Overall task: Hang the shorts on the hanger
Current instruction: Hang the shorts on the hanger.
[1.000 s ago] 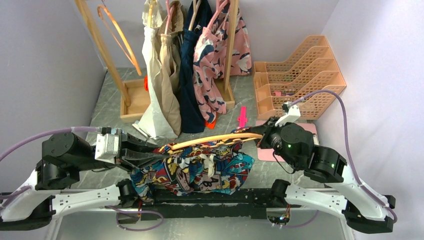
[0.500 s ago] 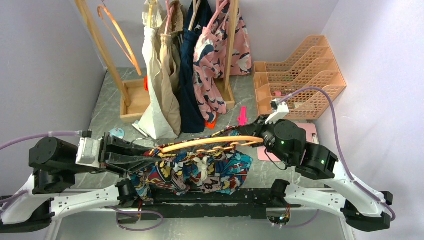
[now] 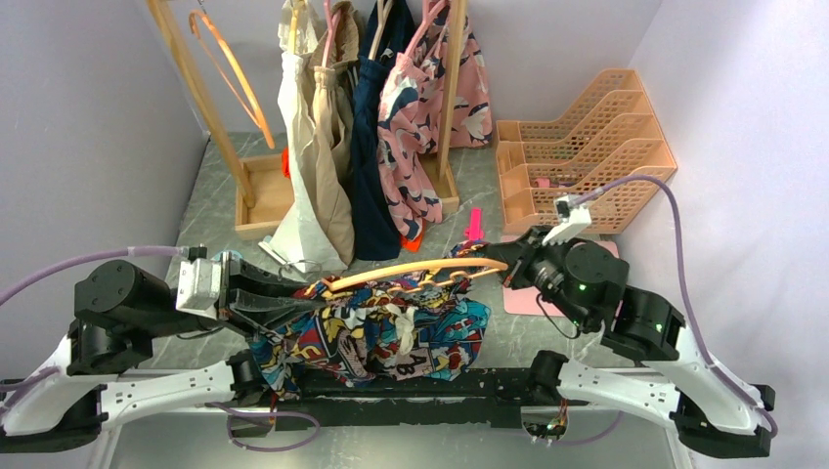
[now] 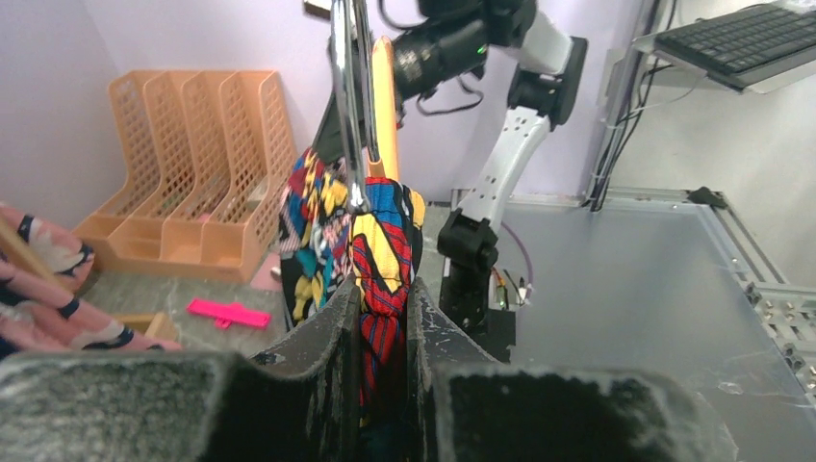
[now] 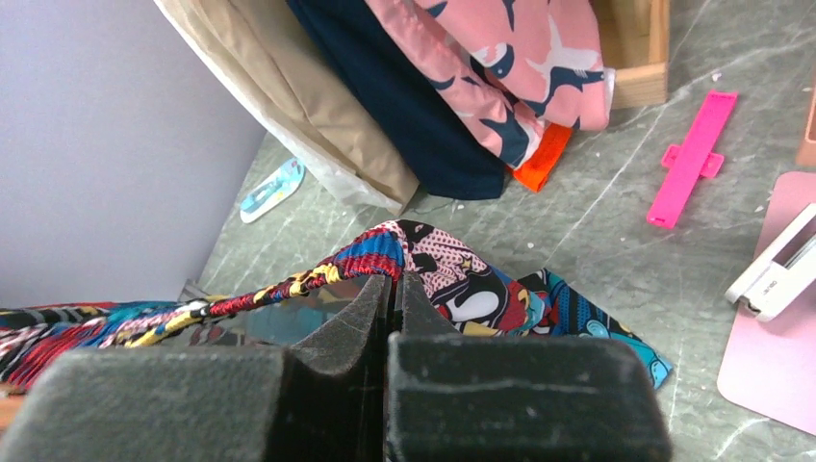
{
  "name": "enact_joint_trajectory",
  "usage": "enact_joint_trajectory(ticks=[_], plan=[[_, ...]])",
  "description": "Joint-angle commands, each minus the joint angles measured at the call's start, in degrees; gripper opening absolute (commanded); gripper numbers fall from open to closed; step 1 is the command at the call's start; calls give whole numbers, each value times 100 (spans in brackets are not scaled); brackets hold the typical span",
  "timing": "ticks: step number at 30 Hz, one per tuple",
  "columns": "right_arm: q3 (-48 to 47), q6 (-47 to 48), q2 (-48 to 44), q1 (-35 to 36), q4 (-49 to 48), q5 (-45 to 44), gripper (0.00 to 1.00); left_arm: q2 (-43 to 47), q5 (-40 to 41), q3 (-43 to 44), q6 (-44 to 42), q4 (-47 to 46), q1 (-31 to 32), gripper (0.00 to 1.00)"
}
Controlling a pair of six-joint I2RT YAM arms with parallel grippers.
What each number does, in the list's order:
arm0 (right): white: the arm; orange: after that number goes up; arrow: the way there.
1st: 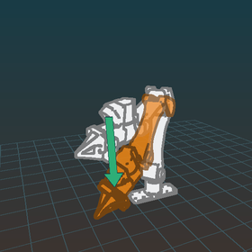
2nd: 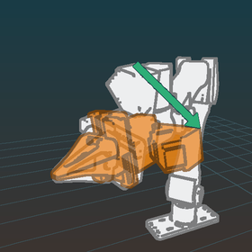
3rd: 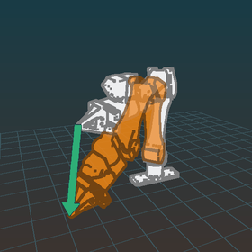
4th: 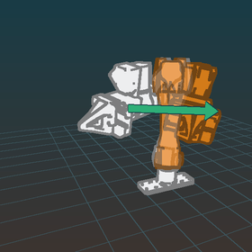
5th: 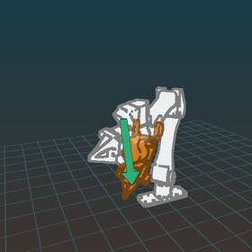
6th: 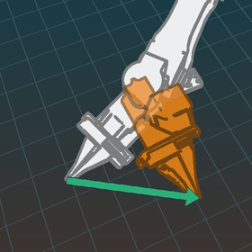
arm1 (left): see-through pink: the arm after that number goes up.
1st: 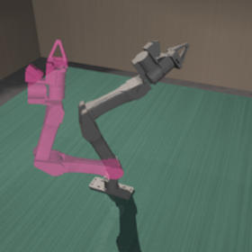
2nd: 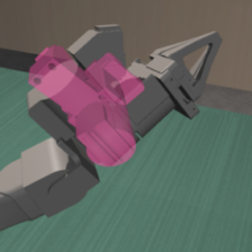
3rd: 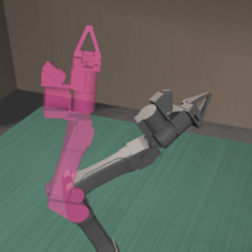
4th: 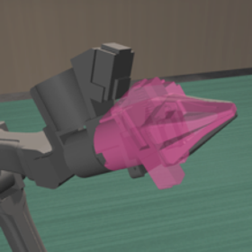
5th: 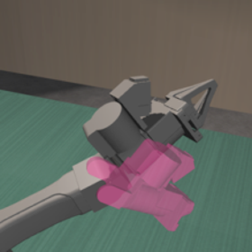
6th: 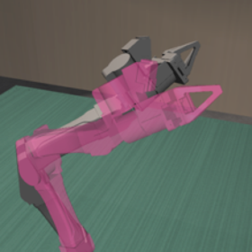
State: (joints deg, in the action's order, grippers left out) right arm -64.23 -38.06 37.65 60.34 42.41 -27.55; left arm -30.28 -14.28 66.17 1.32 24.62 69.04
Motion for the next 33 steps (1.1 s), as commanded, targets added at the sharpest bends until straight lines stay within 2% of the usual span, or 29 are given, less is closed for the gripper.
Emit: enact_joint_trajectory(ticks=[1,8,15,21,27,33], plan=[[-327,89,-213,-9,339,-373,0,205,663,191,-58,63,-13,7],[-454,126,-244,-12,468,-480,0,6,480,247,-130,345,-13,7],[-762,247,-240,-13,650,-577,0,-404,1056,447,-201,1199,-13,7],[-1091,377,-212,-9,979,-640,0,-375,1481,348,-142,1427,-13,7],[-1700,737,359,-17,1080,429,0,-792,1502,216,-227,1288,-13,7],[-2081,1009,1108,-10,345,1745,0,-1433,974,-74,-438,293,-13,7]])
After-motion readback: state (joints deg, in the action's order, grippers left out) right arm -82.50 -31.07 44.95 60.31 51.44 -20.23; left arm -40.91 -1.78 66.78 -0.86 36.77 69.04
